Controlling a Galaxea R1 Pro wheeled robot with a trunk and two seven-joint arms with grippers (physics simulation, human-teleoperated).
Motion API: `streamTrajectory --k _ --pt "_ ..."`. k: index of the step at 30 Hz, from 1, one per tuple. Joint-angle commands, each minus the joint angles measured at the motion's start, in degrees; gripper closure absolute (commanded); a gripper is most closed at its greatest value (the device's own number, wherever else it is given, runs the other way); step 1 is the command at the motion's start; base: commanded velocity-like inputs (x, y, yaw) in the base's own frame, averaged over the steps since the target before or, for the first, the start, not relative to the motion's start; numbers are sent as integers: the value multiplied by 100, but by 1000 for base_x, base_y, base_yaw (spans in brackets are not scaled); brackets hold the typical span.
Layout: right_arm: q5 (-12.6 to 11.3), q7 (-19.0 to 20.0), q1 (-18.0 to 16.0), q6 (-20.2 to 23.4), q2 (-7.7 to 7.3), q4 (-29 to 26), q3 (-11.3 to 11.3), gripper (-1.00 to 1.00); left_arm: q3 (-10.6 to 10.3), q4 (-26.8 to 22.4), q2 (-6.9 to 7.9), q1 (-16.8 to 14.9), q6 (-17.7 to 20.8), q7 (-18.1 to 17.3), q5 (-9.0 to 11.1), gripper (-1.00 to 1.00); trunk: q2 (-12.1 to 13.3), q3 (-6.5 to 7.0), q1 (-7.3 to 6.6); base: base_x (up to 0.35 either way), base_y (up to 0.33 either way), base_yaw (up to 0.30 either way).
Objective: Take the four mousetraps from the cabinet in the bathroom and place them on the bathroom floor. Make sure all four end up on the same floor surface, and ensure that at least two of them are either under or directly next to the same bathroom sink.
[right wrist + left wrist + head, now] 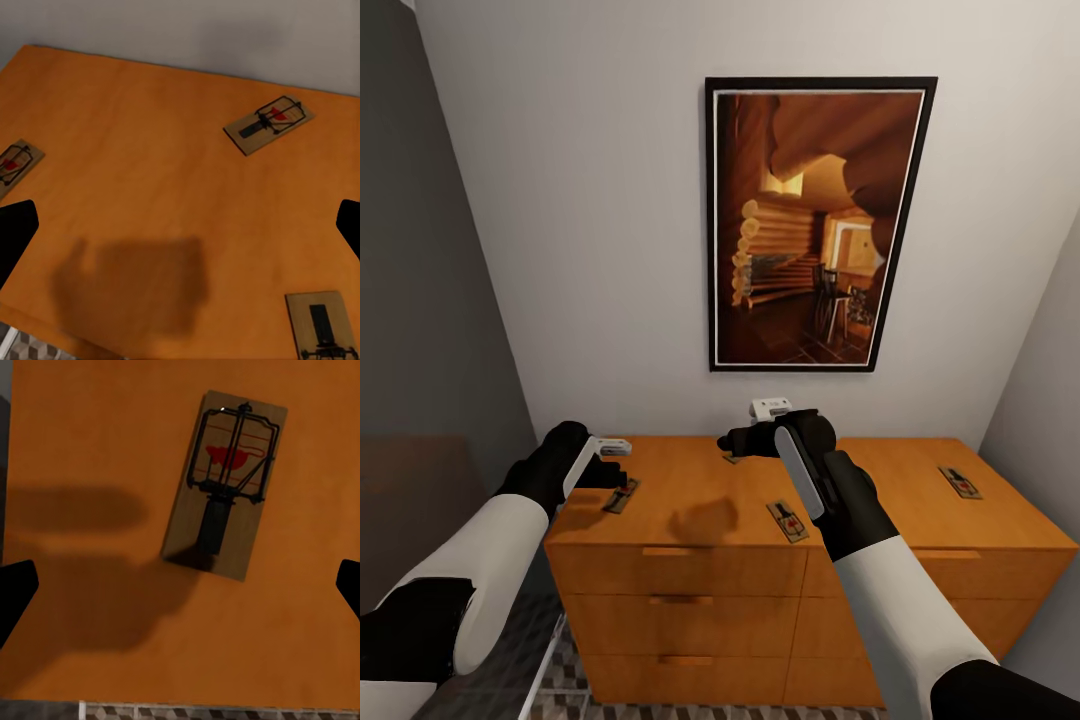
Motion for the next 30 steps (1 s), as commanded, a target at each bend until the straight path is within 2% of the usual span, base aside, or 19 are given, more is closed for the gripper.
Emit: streamTrajectory --k 1,8,30 --pt "-40 -37 -6 21 0 -4 3 -100 -21 -6 4 -6 22 -8 -5 -100 -49 -27 24 0 0 0" --pt "-40 -37 -6 21 0 -4 3 -100 -21 -6 4 -6 22 -8 -5 -100 -329 -153 178 0 0 0" --pt "-40 -37 -6 21 0 -4 58 -100 -21 -38 4 -11 22 -8 -5 -100 -329 -153 178 2 0 0"
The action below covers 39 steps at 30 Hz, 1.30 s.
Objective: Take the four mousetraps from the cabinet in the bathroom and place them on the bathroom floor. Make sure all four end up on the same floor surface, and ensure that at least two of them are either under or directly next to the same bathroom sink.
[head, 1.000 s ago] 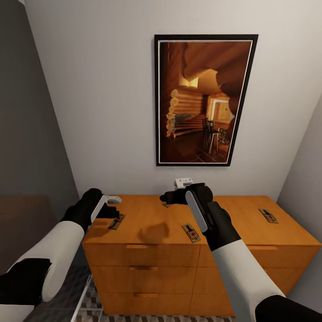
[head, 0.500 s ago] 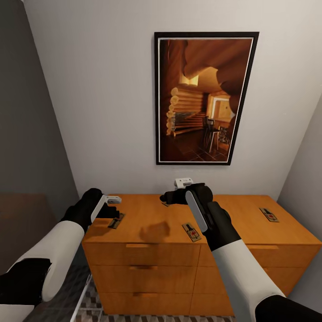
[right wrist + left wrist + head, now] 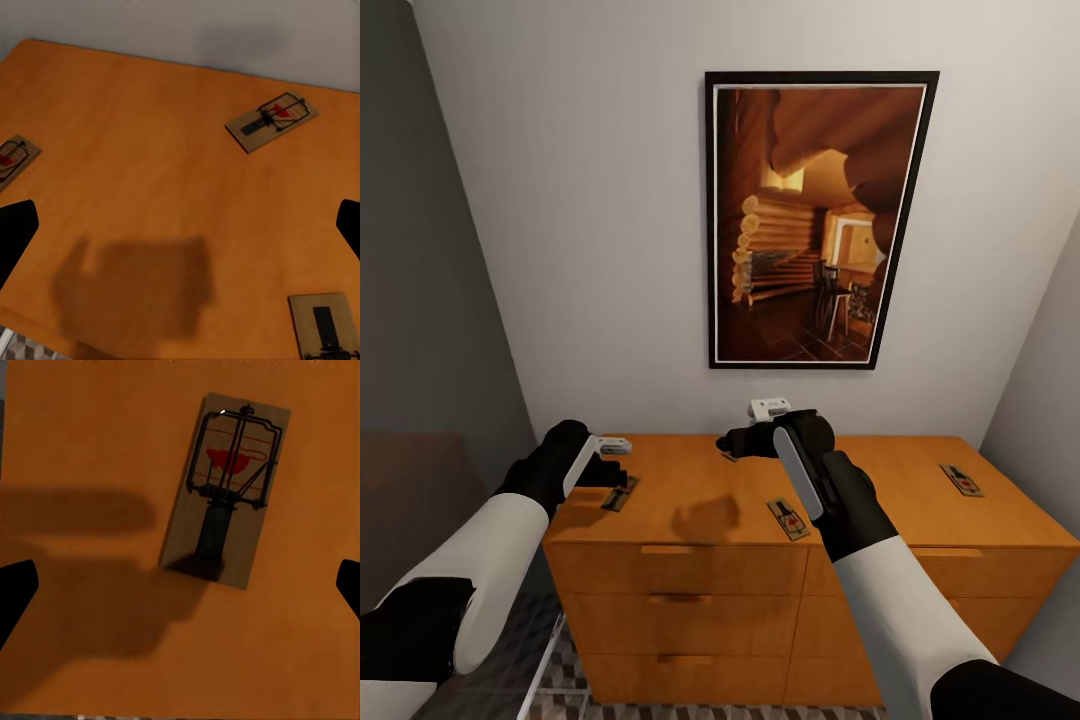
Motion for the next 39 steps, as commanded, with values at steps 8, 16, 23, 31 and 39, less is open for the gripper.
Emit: streamTrajectory --k 8,16,23,31,39 --pt "-39 -37 -5 21 0 -4 15 -100 -21 -4 -2 -14 22 -8 -5 -100 -6 -8 1 86 0 0" --pt "-39 -37 -5 21 0 -4 18 -100 -25 -7 -4 -19 22 -8 -5 -100 -6 -8 1 44 0 0" --pt "-39 -37 -5 21 0 -4 19 -100 -27 -7 -4 -21 22 -8 -5 -100 -6 -8 1 62 -3 0" --pt "-39 -37 -5 21 0 -4 23 -100 -29 -13 -8 -21 22 -8 -5 -100 -6 -8 1 94 -19 0" --pt "-39 -37 -5 21 0 -4 31 -100 -25 -16 -7 -22 22 -8 -5 -100 -6 -8 1 31 -7 0"
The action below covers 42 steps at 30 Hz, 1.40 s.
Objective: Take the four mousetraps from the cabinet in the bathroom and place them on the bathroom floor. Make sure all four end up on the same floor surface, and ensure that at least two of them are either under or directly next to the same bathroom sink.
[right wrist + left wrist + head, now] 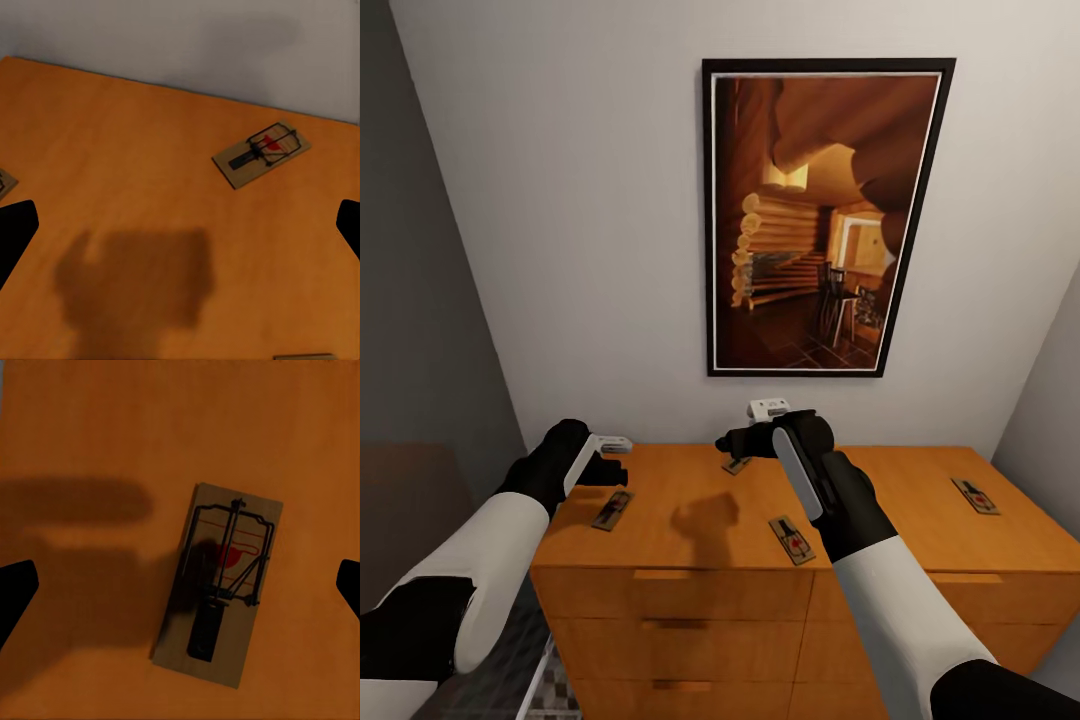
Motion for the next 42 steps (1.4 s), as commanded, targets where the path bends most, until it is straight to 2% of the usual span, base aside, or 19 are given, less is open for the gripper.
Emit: streamTrajectory --k 1,35,42 --pt "-40 -37 -5 21 0 -4 8 -100 -20 -6 5 -4 22 -8 -5 -100 -6 -8 1 15 -3 0" --pt "-40 -37 -5 21 0 -4 35 -100 -17 -9 5 -4 22 -8 -4 -100 -6 -8 1 3 -1 0" --pt "-40 -37 -5 21 0 -4 35 -100 -17 3 1 -4 22 -8 -3 -100 -287 -134 155 0 0 0"
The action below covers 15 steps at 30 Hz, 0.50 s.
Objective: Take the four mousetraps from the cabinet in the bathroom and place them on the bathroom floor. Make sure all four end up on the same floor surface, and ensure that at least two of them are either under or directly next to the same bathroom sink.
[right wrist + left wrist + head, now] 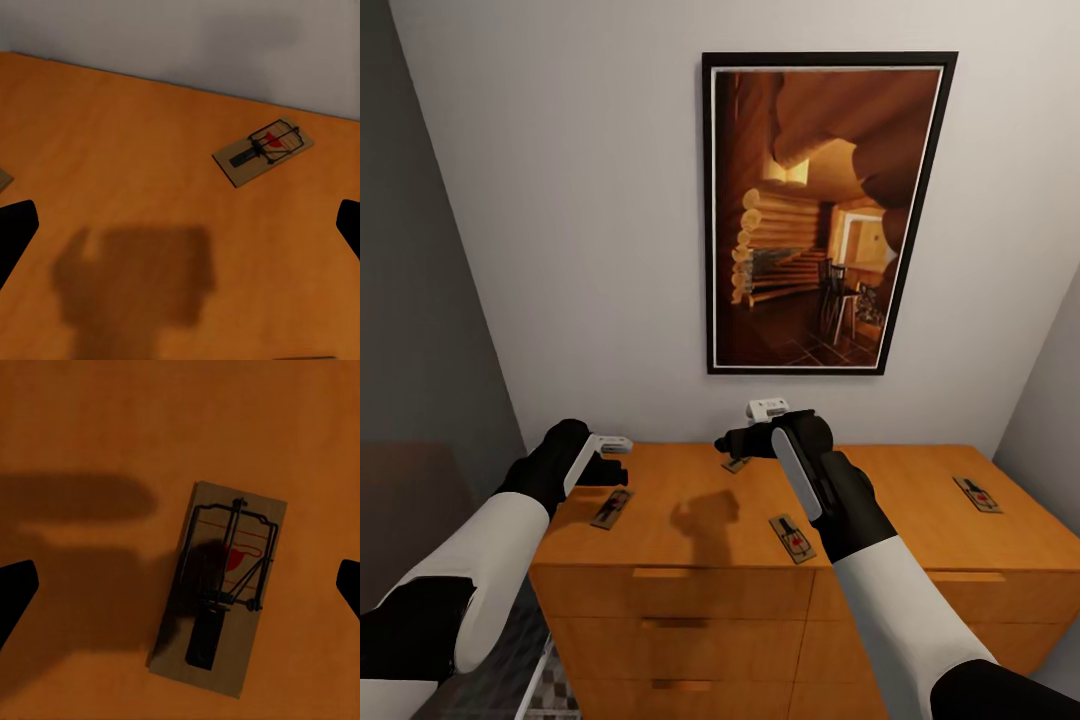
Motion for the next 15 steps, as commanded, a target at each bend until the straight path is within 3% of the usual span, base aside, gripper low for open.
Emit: streamTrajectory --k 1,15 --pt "-40 -37 -5 20 0 -4 3 -100 -21 -4 4 -4 22 -8 -5 -100 -48 -27 23 0 0 0" --pt "-40 -37 -5 20 0 -4 3 -100 -21 2 2 -4 22 -8 -6 -100 -449 -206 243 0 0 0"
